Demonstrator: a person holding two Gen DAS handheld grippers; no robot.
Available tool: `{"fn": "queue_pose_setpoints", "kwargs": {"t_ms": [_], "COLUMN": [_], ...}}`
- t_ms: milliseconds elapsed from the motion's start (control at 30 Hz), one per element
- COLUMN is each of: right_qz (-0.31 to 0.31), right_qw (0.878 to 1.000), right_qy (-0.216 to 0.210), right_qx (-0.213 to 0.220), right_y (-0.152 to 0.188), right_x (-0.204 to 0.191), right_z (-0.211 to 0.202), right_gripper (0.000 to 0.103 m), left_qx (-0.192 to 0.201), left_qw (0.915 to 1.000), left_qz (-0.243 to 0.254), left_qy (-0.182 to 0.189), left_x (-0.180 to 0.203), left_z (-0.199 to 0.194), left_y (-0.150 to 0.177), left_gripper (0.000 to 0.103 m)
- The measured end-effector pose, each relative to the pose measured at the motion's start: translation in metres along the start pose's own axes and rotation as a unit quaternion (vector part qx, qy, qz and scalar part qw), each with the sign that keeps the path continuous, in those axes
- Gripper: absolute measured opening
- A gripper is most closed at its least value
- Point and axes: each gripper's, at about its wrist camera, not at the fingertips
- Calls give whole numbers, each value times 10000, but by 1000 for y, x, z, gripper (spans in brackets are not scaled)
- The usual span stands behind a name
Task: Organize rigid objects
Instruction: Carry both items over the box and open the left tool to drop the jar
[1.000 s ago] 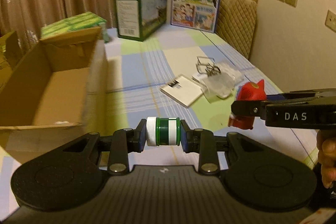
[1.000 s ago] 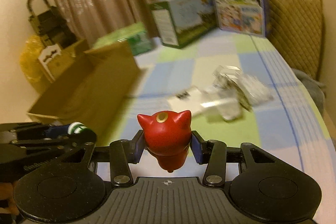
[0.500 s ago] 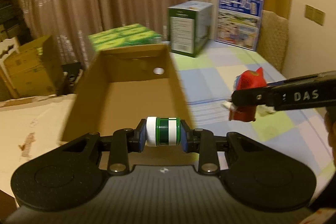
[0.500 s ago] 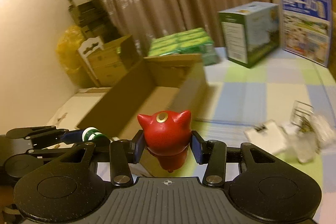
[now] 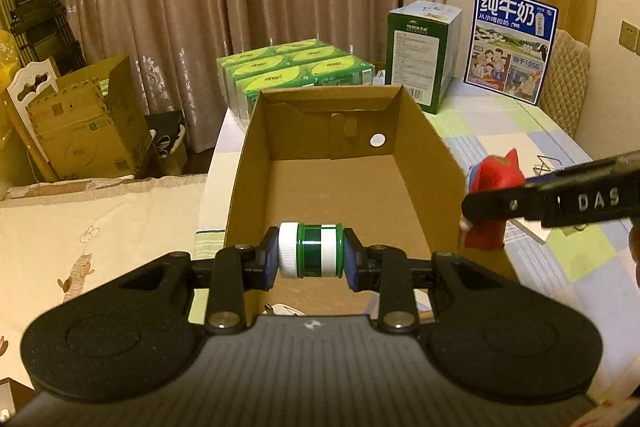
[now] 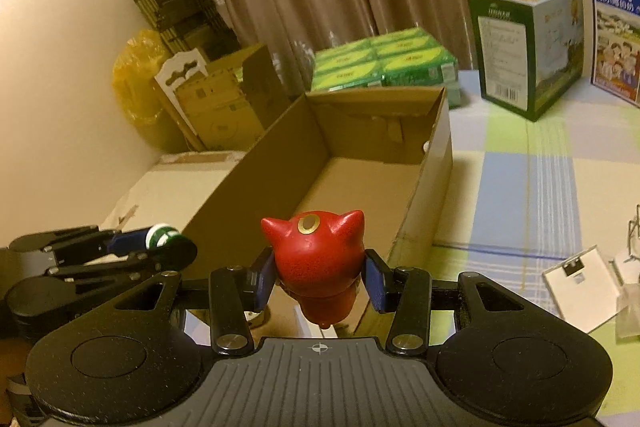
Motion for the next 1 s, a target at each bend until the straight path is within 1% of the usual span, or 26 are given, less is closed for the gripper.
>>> {"fn": "queue_pose_setpoints", "kwargs": {"t_ms": [367, 833, 1000], "right_qz": [-79, -135, -139], "right_qw": [9998, 9994, 9994], "right_qy": [81, 152, 135], "right_qx": [-155, -267, -290], "right_y": [6, 9, 10], "right_x": [-3, -6, -7], "right_z": [17, 23, 24], "right_gripper": [43, 43, 43], "left_qx": [-109, -176, -202], "left_qw": [9999, 9998, 9997], "left_qz": [28, -29, 21], "left_qy": [72, 97, 120], "left_x": [-6, -9, -9], "left_z": [21, 28, 30], "left_y": [-4, 1, 0], "left_gripper": [27, 27, 27]}}
Point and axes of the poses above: each gripper's, at about its wrist camera, not at the fingertips, and z roughly the way its jaws point, x to its right, y to its underside, and after that the axes turned 4 degrees about y, right-handed
